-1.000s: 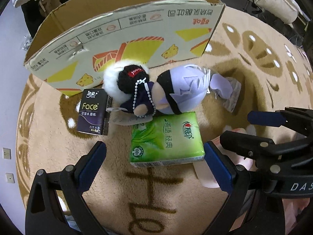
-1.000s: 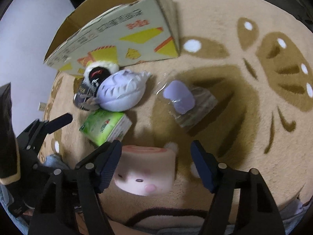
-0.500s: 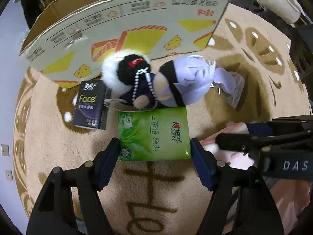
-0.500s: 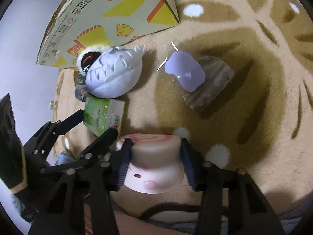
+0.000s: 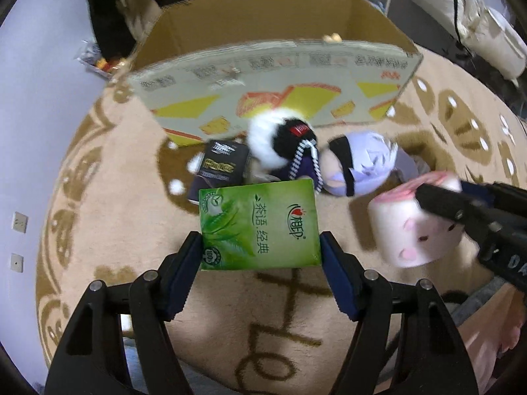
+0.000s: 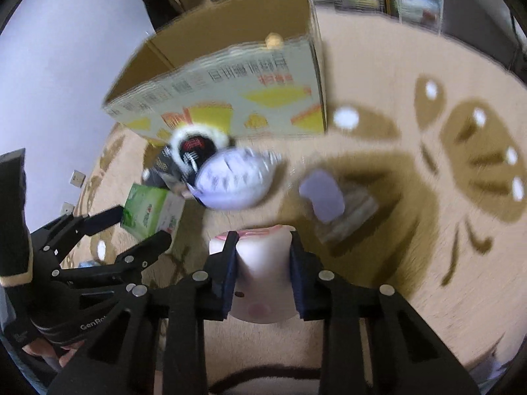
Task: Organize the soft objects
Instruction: 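Lift the green tissue pack with the left tool while the right tool carries the pink plush over the box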
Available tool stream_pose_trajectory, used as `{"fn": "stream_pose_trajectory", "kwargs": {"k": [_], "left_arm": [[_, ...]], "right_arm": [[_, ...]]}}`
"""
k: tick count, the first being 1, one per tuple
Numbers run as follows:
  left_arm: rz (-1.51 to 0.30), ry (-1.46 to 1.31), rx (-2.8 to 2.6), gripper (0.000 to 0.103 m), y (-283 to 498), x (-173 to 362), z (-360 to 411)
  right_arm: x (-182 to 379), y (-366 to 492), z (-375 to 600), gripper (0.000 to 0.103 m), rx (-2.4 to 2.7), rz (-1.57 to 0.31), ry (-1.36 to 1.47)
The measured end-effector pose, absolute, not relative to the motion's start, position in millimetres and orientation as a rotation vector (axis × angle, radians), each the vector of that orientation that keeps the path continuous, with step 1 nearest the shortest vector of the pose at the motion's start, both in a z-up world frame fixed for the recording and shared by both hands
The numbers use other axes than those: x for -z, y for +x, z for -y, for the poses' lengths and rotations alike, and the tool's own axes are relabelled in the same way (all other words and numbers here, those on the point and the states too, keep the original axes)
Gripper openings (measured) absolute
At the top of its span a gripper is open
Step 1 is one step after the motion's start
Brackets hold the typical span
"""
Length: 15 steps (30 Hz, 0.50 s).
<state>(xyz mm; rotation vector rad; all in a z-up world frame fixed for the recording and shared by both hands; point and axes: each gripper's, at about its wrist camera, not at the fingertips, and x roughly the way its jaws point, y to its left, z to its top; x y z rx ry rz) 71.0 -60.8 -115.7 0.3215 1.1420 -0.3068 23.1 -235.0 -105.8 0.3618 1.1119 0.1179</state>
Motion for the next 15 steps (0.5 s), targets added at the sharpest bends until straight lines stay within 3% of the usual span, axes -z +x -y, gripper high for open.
{"fn": "stream_pose_trajectory", "kwargs": {"k": [15], "left_arm": [[-0.775,0.204,0.194,0.07,50.7,44.4,39.2]], "right_arm": [[15.2,3.0,236.8,0.029,-0.09,-0.642,0.184]]}}
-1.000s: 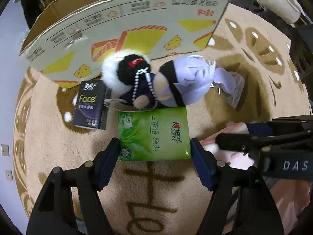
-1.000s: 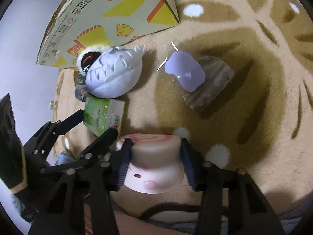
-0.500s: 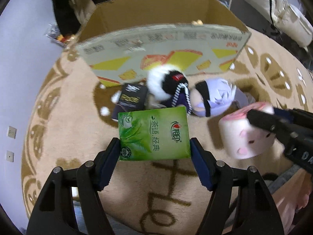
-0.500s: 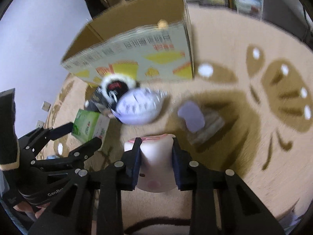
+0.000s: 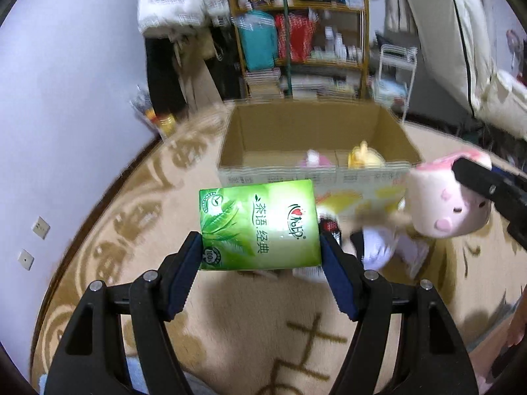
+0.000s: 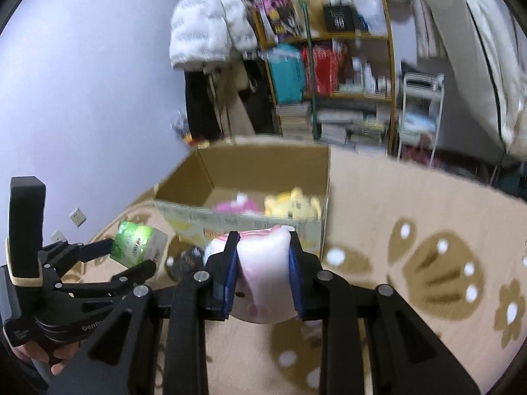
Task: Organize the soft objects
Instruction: 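Lift the green tissue pack with the left tool while the right tool carries the pink plush over the box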
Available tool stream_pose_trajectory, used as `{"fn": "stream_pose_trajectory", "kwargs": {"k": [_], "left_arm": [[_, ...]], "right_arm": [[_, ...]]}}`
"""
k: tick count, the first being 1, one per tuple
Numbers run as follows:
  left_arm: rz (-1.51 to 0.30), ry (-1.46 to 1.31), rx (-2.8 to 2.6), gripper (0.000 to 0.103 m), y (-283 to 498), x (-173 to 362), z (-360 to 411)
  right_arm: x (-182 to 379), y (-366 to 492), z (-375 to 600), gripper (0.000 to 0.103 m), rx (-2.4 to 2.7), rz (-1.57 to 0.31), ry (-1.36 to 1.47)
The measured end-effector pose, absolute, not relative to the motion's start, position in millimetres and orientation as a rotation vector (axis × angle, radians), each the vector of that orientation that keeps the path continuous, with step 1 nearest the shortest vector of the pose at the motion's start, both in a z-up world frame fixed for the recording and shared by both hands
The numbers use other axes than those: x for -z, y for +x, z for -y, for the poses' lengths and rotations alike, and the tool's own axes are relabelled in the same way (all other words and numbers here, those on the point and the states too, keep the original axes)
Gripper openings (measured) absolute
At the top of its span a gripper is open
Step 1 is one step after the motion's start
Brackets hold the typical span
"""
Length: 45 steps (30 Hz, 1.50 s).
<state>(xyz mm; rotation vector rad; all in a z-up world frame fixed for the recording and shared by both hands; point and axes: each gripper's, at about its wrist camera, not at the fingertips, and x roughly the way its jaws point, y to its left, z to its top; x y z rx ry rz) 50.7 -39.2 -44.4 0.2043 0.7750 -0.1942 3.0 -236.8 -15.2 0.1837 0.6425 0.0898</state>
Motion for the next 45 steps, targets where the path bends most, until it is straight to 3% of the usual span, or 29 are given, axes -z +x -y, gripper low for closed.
{"fn": "stream_pose_trajectory", "kwargs": {"k": [11,21,31,45], "left_arm": [[-0.512,0.212,0.175,0.07,41.2,-3.9,41.0],[-0.386,0.215,0.176,0.071,58.9,-42.6,46.9],[-0.377,0.218,0.165,0.071,93.2,-49.2,53.5],[-0.54,0.163,0.204,0.071,138.4,1.3,54.0]], "right_arm": [[-21.3,8.9,228.8,0.029,-0.073,-0.5,0.136],[-53.4,28.5,228.1,0.029,-0.065,-0.409,0.099],[-65.2,55.9,238.7,0.029,-0.035,-0.367,0.081],[-32.9,92.5,245.4,0.03,-0.043,-0.432,0.094]]}}
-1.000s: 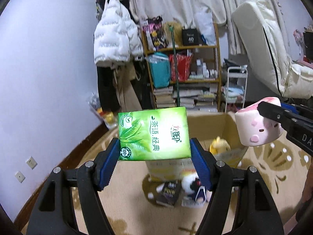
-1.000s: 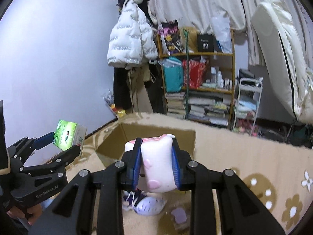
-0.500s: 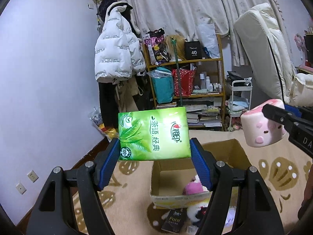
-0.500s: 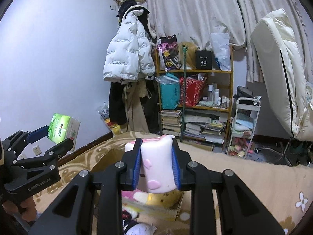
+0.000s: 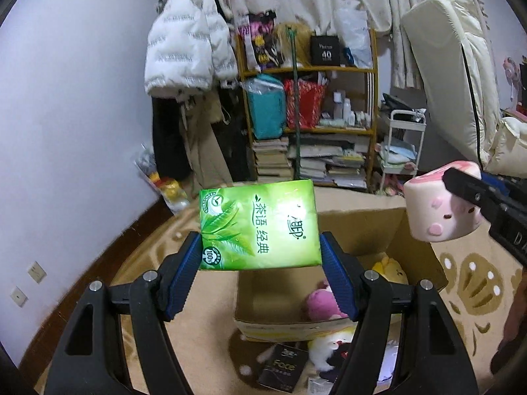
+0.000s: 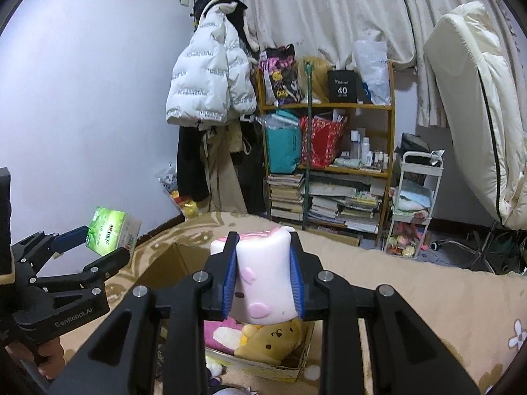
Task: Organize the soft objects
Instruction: 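Lift the green tissue pack with the left tool while the right tool carries the pink plush over the box, then release the green pack into the box with the left tool while the right tool sets the pink plush inside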
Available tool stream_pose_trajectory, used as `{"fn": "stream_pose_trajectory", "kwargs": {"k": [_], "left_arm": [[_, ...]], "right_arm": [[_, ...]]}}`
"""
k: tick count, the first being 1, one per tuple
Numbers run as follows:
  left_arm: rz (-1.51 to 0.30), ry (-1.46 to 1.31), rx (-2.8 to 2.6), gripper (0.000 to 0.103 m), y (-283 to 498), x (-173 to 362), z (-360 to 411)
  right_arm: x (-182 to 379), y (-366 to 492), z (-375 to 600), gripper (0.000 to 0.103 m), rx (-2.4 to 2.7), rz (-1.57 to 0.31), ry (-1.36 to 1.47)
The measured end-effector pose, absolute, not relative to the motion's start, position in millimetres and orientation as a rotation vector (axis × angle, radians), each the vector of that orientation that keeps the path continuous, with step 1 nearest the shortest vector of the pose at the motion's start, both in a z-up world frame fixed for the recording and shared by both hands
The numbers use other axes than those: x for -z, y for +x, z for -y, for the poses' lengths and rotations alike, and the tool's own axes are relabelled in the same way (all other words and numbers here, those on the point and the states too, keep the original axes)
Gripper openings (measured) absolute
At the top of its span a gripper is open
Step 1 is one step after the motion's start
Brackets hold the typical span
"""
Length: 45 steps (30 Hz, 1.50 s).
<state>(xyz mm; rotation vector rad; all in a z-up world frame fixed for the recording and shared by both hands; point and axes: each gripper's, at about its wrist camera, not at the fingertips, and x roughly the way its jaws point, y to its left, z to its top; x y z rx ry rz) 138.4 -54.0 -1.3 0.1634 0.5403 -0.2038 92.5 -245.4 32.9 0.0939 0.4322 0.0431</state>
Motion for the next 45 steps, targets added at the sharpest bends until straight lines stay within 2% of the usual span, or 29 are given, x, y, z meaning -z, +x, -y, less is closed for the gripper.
{"fn": "stream_pose_trajectory", "kwargs": {"k": [18,34,36,38,41,43,45], "left_arm": [[-0.675,0.222,0.215,0.071,168.6,46.4,75.6],[-0.722,0.242,0.21,0.073,173.8,58.1,75.8],[-0.718,0.246,0.206,0.074,171.4,55.8,76.5],[-0.705,0.247,0.199,0.082,169.3,52.6,75.7],[-0.683,0.238,0.195,0.084,165.4,45.8,71.6],[-0.683,0.229,0.188,0.087,164.2,42.7,68.1],[-0.683,0.216,0.18,0.09,163.1,40.1,63.7]], "right_arm": [[30.2,122.2,252.2,0.033,-0.086,-0.557,0.129],[49.2,127.7,251.1,0.04,-0.134,-0.601,0.143],[48.7,126.9,252.2,0.042,-0.133,-0.602,0.145],[48.5,126.7,252.9,0.042,-0.135,-0.604,0.151],[47.9,124.0,254.0,0.044,-0.138,-0.602,0.162],[46.3,121.4,254.2,0.047,-0.143,-0.598,0.169],[43.4,117.7,254.5,0.058,-0.138,-0.587,0.17]]}}
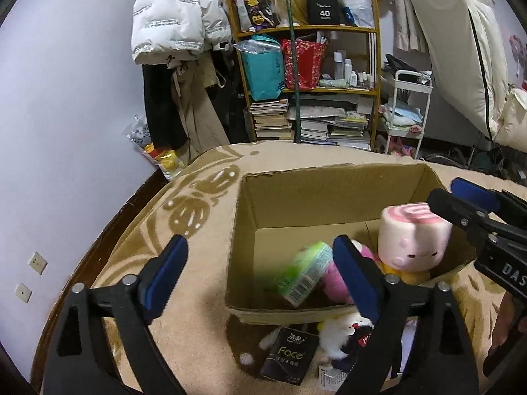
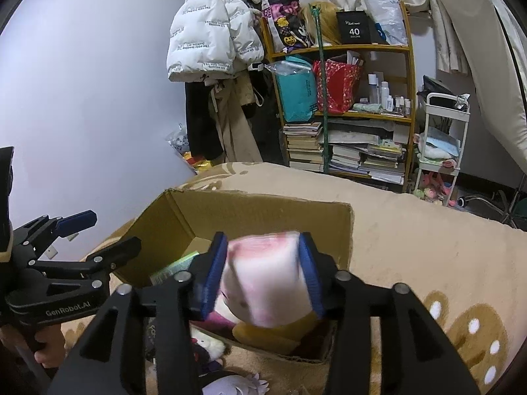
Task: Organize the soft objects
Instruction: 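Release the green pack into the box with the left tool while the right tool sets the pink plush inside, then lower the left tool to the black Face pack while the right tool reaches the lavender plush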
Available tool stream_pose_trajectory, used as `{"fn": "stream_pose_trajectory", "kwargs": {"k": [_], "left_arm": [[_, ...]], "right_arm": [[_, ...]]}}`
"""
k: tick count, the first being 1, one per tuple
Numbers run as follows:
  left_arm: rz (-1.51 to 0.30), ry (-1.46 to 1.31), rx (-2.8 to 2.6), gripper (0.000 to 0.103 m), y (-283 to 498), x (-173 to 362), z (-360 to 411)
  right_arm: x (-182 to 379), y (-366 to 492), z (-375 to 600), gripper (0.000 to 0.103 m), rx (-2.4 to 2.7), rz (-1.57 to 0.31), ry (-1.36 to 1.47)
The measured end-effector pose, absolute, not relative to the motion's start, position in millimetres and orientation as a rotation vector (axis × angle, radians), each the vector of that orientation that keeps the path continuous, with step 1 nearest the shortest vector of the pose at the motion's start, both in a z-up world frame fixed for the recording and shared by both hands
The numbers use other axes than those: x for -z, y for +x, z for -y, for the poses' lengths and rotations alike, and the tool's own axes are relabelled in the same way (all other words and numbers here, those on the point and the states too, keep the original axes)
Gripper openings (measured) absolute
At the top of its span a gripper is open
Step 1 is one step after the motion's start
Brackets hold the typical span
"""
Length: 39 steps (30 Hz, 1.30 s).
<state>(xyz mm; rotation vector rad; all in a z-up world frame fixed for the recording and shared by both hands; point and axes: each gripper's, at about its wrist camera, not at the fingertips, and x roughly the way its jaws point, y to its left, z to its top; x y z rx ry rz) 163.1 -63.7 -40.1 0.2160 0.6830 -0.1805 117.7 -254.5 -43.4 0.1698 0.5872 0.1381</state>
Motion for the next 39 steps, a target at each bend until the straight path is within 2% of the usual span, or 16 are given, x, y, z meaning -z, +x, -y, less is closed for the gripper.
{"fn": "stream_pose_trajectory", "kwargs": {"k": [3,4,5,10,12,16,20,39], "left_arm": [[-0.689,0.196,0.169,0.092,160.8,36.4,55.3],[-0.695,0.19,0.165,0.096,160.3,35.3,52.8],[-0.698,0.185,0.162,0.098,159.2,34.8,51.6],[-0.719,0.157,0.139,0.099,151.2,30.4,37.9],[-0.725,0.147,0.135,0.099,147.4,28.5,33.3],[-0.737,0.139,0.128,0.099,136.6,24.6,25.7],[-0.759,0.135,0.117,0.1,128.5,23.3,20.4],[-0.886,0.158,0.084,0.1,99.3,35.0,-0.3]], "right_arm": [[38.2,111.7,254.3,0.063,-0.132,-0.573,0.17],[36.7,109.1,254.0,0.064,-0.129,-0.572,0.169],[35.1,108.3,253.8,0.067,-0.128,-0.571,0.169],[29.7,95.2,255.8,0.082,-0.113,-0.563,0.201],[27.8,90.5,257.4,0.091,-0.107,-0.563,0.216],[25.6,80.7,255.9,0.093,-0.089,-0.578,0.207],[24.6,69.9,254.7,0.101,-0.069,-0.591,0.197],[34.5,31.2,244.8,0.101,-0.022,-0.716,0.192]]}}
